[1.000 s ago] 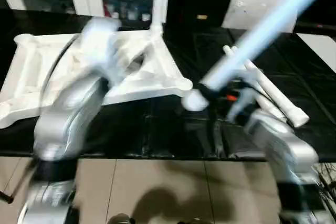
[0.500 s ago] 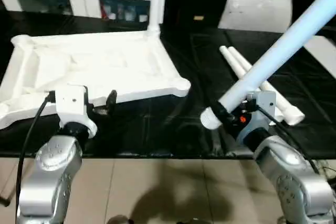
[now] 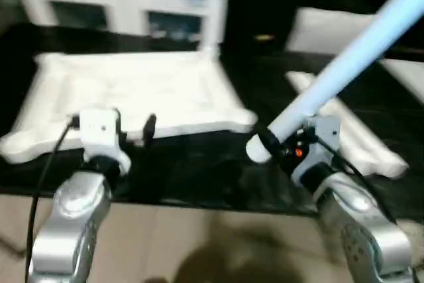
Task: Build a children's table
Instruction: Insert table leg to table base
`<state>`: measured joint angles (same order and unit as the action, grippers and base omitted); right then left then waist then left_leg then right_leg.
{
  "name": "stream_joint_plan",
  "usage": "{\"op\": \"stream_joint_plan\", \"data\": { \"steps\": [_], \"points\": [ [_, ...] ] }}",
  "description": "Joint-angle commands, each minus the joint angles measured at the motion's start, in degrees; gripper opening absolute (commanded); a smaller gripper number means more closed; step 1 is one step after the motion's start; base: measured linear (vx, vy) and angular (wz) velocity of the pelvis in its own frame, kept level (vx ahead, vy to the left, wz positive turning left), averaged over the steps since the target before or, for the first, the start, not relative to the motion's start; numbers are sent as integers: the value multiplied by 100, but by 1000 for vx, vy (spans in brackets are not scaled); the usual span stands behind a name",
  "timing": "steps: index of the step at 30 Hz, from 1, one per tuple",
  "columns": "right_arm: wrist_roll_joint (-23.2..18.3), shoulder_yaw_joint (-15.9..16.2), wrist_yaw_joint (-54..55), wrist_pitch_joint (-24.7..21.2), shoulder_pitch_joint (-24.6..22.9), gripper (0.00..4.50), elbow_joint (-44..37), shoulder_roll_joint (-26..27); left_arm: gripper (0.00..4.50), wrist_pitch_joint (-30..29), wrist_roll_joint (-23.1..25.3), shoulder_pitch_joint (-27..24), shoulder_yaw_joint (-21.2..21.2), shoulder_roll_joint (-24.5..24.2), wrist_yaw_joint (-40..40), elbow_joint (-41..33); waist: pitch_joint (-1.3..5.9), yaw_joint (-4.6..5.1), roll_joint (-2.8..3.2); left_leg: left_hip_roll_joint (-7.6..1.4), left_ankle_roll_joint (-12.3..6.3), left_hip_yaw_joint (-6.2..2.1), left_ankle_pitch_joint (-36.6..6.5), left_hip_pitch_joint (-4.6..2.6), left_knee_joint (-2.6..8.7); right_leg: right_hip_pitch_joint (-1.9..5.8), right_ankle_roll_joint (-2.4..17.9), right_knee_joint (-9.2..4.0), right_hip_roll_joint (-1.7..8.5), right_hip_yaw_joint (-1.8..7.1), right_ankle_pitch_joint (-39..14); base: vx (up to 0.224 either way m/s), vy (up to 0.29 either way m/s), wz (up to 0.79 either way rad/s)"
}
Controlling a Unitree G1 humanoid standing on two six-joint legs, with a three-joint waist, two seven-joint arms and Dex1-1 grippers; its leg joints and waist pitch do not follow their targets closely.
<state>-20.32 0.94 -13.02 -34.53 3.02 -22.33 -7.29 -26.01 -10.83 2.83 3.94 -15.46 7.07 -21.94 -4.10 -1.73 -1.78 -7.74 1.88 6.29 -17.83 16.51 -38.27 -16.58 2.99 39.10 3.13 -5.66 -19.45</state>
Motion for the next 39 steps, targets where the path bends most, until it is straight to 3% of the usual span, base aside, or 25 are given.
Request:
{"op": "stream_joint_plan", "data": {
  "steps": [1, 3, 5, 6, 7, 8, 9, 10, 11, 12, 13, 14, 15, 16, 18, 19, 20, 21, 22, 23, 24, 26, 30, 33, 39],
  "points": [
    [51, -189, 19, 134, -13, 191, -109, -105, 425, -27, 39, 115, -162, 36, 120, 22, 391, 297, 225, -979, -816, -846, -1227, -750, 907, -692, -101, 283, 99, 102, -280, 147, 41, 3],
    [88, -183, 28, 157, -18, 191, -113, -140, 425, -22, 17, 131, -183, 42, 158, 41, 365, 383, 178, -712, -1517, -505, -795, -581, 979, -891, -343, 314, 118, 41, 516, 144, 27, 4],
    [155, -152, 39, 174, -41, 191, -124, -202, 425, -14, 37, 126, -237, 17, 202, 44, 368, 467, 46, -537, -1614, -282, -560, -500, 987, -833, -147, 6, 210, 104, 897, 134, -29, -4],
    [202, -119, 32, 162, -49, 191, -140, -251, 425, -14, 28, 125, -256, 14, 224, 43, 426, 423, -227, -183, -1397, 9, -833, -282, 797, -439, 113, -520, 432, 397, 754, 128, -69, 0],
    [262, -79, 10, 179, -57, 191, -155, -309, 425, -20, 3, 131, -274, 16, 253, 48, 293, 218, -318, 116, -686, 337, -1354, -359, 326, -246, 578, -1069, 551, 1024, -1936, 173, -67, -21],
    [235, -101, 17, 159, -70, 191, -155, -293, 425, -25, 1, 129, -285, 21, 259, 46, 292, 107, -446, 247, -367, 148, -1024, -7, -304, 265, 1410, -1294, 880, 1686, -3663, 173, -67, -21],
    [215, -119, 21, 151, -78, 191, -153, -279, 425, -28, 2, 127, -293, 23, 262, 44, 323, -70, -394, 213, 77, -59, -539, 262, -483, 452, 1700, -1162, 779, 1859, -3433, 197, -23, -60],
    [201, -132, 16, 147, -91, 191, -159, -279, 425, -34, -2, 123, -311, 24, 276, 40, 283, -87, -390, 229, 230, -132, -422, 363, -516, 468, 1772, -1095, 664, 1895, -2979, 161, 4, -69],
    [158, -180, 37, 126, -114, 191, -175, -257, 425, -35, -5, 112, -338, 28, 296, 34, 233, -112, -316, 113, 410, -311, -43, 564, -517, 481, 1888, -1049, 647, 1803, -2090, 161, 4, -69],
    [144, -195, 44, 123, -122, 191, -180, -250, 425, -35, -6, 109, -346, 30, 303, 32, 234, -97, -186, 40, 488, -349, 97, 493, -365, 322, 1841, -1069, 539, 1676, -1856, 126, 37, -50],
    [127, -222, 46, 147, -152, 191, -204, -253, 425, -51, 1, 92, -379, 38, 323, 28, 216, 16, -95, -19, 286, -320, 393, 584, 346, 233, 1366, -956, 121, 1010, -1719, 146, 87, -26],
    [144, -218, 39, 181, -168, 191, -221, -274, 425, -62, 15, 80, -397, 46, 327, 27, 180, 311, 290, -358, 247, -689, -796, 192, 872, -302, 714, -432, -285, 534, -1632, 146, 87, -26],
    [174, -201, 38, 207, -175, 191, -231, -305, 425, -68, 38, 77, -411, 57, 316, 31, 368, 414, 286, -828, -207, -1115, -1621, -455, 946, -692, 245, 237, -101, 397, -679, 216, 77, 3],
    [177, -202, 40, 212, -174, 191, -228, -311, 425, -75, 51, 76, -415, 65, 299, 34, 385, 488, 247, -827, -591, -1173, -1487, -422, 977, -686, -12, 296, -62, 337, -318, 190, 48, 16],
    [186, -232, 39, 262, -148, 191, -193, -332, 425, -141, 88, 68, -437, 96, 235, 43, 375, 550, 112, -591, -1962, -934, 462, -412, 766, -952, -353, 196, 111, 273, 666, 163, 36, 9],
    [180, -264, 23, 300, -123, 191, -166, -337, 425, -220, 102, 65, -468, 88, 228, 43, 407, 558, 45, -475, -2190, -810, 1364, -393, 622, -997, -309, 12, 183, 344, 1068, 136, -9, 0],
    [148, -320, -12, 344, -95, 191, -141, -322, 425, -298, 99, 62, -500, 62, 257, 38, 481, 555, -203, -73, -2048, -438, 2240, -124, 334, -723, -95, -486, 403, 564, 1958, 136, -9, 0],
    [144, -329, -26, 344, -84, 191, -132, -328, 425, -311, 93, 60, -508, 51, 277, 38, 499, 488, -342, 102, -1750, -295, 2227, 196, 267, -402, -235, -575, 486, 743, 2258, 98, -72, 5],
    [110, -365, -74, 332, -43, 191, -92, -341, 425, -361, 86, 52, -546, -5, 353, 40, 586, 335, -396, 224, -1277, -259, 2240, 569, 24, 47, 553, -541, 874, 1150, 3775, 80, -83, 4],
    [90, -378, -91, 331, -30, 191, -78, -340, 425, -404, 74, 51, -558, -25, 378, 45, 578, 283, -385, 42, -839, -310, 2400, 650, 211, 142, 888, -333, 806, 1021, 5596, 80, -83, 4],
    [42, -410, -129, 328, -1, 191, -47, -335, 425, -510, 41, 50, -585, -71, 436, 58, 536, 283, -331, 37, -511, -256, 2524, 533, 357, 40, 959, -329, 499, 803, 5815, 59, -39, 5],
    [-80, -511, -210, 327, 111, 191, 57, -354, 445, -550, 34, 120, -819, -298, 830, 189, 492, 335, -194, -78, -363, -278, 2515, 383, 464, -53, 1136, -423, 346, 707, 4251, 0, 0, 0],
    [-281, -708, -254, 299, 336, 191, 248, -368, 450, -650, 107, 349, -1156, -547, 1289, 443, 306, 311, -138, -303, -281, -267, 302, 281, 648, -239, 1112, -723, 408, 683, 199, -55, -17, -2],
    [-272, -752, -316, 315, 467, 191, 355, -410, 450, -829, 94, 578, -1326, -701, 1567, 671, 234, 316, -154, -297, 7, -212, -1099, 233, 721, -345, 701, -875, 417, 703, -1548, -86, -16, 7],
    [-221, -613, -632, 533, 594, 191, 553, -594, 450, -781, 90, 1264, -1517, -1126, 2402, 1467, 257, 313, -166, -295, 110, -161, -885, 319, 755, -351, 405, -888, 415, 718, -1610, -38, -7, 0]
  ]
}}
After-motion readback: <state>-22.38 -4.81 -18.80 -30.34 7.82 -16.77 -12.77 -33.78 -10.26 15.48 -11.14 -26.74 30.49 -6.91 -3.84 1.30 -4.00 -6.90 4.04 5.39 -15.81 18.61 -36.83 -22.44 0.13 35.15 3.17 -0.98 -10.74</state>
